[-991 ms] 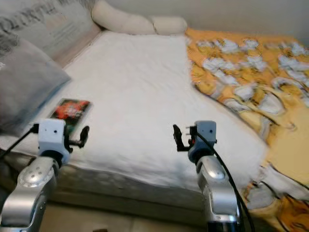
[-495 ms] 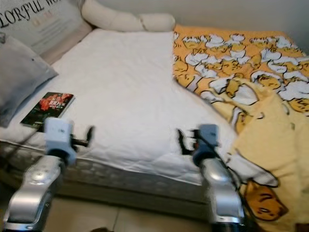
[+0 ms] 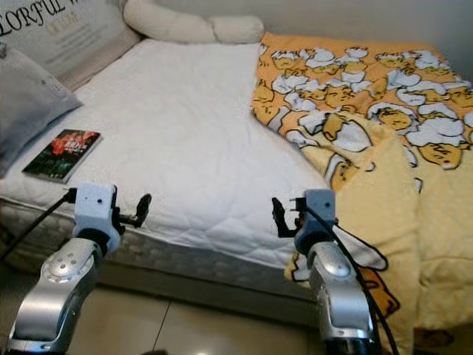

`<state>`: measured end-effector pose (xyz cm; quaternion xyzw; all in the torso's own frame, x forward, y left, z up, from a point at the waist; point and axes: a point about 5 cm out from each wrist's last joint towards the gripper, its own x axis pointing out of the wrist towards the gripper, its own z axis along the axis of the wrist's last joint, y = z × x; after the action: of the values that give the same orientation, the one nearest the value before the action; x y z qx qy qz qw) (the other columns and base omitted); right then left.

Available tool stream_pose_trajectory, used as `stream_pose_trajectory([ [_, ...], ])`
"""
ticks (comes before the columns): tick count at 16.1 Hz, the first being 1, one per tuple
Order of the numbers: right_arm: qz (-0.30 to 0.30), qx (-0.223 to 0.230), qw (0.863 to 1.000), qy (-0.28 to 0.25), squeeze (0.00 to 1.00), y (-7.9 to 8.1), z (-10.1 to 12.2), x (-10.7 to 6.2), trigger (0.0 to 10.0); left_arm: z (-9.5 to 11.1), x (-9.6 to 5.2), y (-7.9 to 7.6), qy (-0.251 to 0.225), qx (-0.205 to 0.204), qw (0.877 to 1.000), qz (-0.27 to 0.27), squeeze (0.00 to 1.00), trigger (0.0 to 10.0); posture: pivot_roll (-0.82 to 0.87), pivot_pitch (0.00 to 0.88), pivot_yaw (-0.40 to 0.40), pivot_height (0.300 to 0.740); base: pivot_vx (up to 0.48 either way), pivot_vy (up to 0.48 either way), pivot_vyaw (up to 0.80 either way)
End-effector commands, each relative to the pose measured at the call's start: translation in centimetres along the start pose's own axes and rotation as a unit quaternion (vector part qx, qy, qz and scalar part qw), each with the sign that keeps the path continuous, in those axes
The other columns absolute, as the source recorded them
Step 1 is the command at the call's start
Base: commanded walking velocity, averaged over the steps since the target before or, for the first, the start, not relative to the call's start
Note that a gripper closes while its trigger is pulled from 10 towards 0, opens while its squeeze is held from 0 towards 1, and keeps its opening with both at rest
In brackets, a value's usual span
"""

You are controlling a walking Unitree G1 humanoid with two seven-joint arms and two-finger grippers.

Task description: Clean up the room

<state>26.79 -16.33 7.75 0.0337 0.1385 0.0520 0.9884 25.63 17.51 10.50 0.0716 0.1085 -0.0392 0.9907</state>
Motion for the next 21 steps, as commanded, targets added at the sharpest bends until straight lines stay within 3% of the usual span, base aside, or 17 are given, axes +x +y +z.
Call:
stream_pose_trajectory([
  [1, 0.006, 0.010, 1.000, 0.001, 0.00, 0.36, 0.14, 0.10, 10.0, 0.61, 0.00, 0.35, -0.015, -0.003, 1.000, -0.003, 0.18, 10.0, 0.00, 0.000, 0.030, 0.740, 0.255, 0.000, -0.80],
  [4, 0.009, 0.001, 1.000, 0.002, 0.00, 0.39, 0.18, 0.15, 10.0, 0.62, 0.07, 0.32, -0.014, -0.004, 1.000, -0.004, 0.18, 10.0, 0.00, 0.000, 0.030, 0.740, 0.296, 0.000, -0.80],
  [14, 0.044, -0.035, 0.998, -0.002, 0.00, 1.15, 0.49, 0.15, 10.0, 0.71, 0.20, 0.65, -0.015, -0.008, 1.000, 0.011, 0.18, 10.0, 0.00, 0.000, 0.031, 0.740, 0.313, 0.000, 0.00],
  [21, 0.042, -0.036, 0.998, 0.006, 0.00, 0.60, 0.35, -0.25, 10.0, 0.81, -0.21, 0.50, -0.015, -0.014, 1.000, 0.015, 0.18, 10.0, 0.01, 0.000, 0.018, 0.740, 0.297, 0.000, 0.00],
])
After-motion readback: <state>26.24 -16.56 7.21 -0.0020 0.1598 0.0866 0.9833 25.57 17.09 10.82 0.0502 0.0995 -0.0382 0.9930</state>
